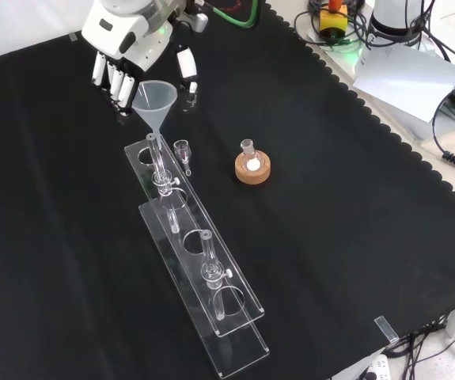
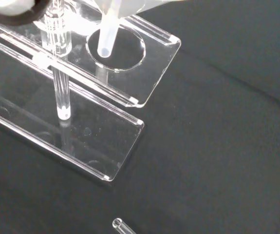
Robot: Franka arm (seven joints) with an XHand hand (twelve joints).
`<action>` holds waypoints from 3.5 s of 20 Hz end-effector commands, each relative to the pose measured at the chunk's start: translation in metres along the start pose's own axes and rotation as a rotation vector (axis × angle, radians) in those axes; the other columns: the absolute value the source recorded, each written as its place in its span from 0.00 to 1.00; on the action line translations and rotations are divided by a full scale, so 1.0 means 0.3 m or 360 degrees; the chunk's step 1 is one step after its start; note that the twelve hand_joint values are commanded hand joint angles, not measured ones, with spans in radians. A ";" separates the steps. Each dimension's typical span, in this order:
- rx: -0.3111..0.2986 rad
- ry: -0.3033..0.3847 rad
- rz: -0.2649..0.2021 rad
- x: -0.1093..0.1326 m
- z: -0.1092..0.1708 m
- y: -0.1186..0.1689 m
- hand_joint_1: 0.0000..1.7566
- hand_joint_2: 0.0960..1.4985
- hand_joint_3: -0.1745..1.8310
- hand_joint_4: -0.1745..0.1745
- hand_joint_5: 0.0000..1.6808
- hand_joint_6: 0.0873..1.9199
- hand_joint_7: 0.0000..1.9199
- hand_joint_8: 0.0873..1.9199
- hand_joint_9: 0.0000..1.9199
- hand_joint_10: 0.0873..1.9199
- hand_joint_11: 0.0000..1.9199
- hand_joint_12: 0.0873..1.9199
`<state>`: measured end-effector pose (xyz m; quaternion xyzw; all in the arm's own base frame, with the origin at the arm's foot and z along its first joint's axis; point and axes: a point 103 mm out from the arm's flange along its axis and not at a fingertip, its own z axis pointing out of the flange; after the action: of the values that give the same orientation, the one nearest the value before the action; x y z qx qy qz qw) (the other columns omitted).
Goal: Put the funnel back on the funnel stand.
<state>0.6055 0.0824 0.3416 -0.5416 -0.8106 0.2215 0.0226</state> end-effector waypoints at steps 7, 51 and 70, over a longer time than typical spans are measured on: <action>0.0040 -0.0008 -0.0024 -0.003 0.034 0.064 0.42 0.40 0.40 0.58 0.49 0.42 0.43 0.27 0.58 0.14 0.33 0.64; 0.0050 -0.0005 0.0093 0.068 0.055 -0.012 0.36 0.38 0.35 0.38 0.21 0.00 0.03 0.31 0.16 0.32 0.12 0.74; -0.0179 0.0158 0.0364 0.101 0.076 -0.608 0.35 0.39 0.34 0.37 0.24 0.00 0.09 0.33 0.19 0.33 0.15 0.74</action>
<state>0.4859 0.0599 0.3764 -0.6008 -0.7750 0.1956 0.0116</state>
